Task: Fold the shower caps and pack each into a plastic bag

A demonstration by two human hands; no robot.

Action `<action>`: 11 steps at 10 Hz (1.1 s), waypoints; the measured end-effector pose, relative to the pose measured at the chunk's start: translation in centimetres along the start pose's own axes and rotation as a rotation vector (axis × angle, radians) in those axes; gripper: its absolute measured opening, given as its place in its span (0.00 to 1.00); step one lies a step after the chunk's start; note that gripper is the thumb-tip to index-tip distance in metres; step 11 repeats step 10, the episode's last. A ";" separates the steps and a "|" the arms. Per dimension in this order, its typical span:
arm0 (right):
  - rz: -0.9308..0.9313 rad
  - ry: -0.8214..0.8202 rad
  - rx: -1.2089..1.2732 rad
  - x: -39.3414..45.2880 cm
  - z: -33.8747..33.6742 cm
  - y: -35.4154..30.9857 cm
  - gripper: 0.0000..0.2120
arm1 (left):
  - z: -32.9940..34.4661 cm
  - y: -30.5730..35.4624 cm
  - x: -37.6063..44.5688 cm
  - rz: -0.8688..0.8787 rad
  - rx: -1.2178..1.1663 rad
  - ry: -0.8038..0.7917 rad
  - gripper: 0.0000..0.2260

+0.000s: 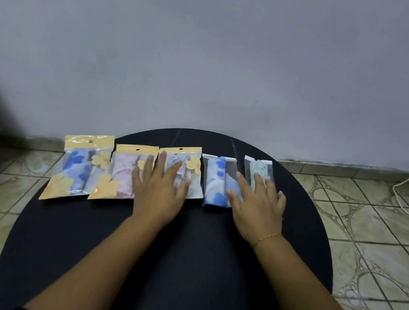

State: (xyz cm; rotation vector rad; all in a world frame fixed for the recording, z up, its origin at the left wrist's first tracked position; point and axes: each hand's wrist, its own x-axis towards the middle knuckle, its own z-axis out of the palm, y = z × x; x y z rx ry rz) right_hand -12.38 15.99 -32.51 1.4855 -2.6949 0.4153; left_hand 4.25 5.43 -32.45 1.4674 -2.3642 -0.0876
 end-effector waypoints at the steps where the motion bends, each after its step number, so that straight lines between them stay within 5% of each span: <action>1: -0.013 -0.108 0.016 0.4 0.6 -1.6 0.28 | -1.3 -5.4 1.6 -0.286 0.017 0.014 0.29; 2: -0.018 -0.141 0.002 0.9 0.9 -2.2 0.32 | -2.2 -10.1 2.8 -0.482 0.053 -0.121 0.36; 4: -0.008 -0.228 -0.033 1.5 1.4 -2.2 0.33 | -1.6 -11.6 2.7 -0.397 0.063 -0.283 0.35; 8: 0.054 -0.215 -0.050 0.7 0.4 0.2 0.32 | -0.9 -7.1 1.2 -0.399 0.002 -0.247 0.34; 11: -0.024 -0.074 0.074 -0.8 -2.7 0.1 0.36 | -3.3 -6.7 -1.5 -0.298 -0.007 -0.021 0.34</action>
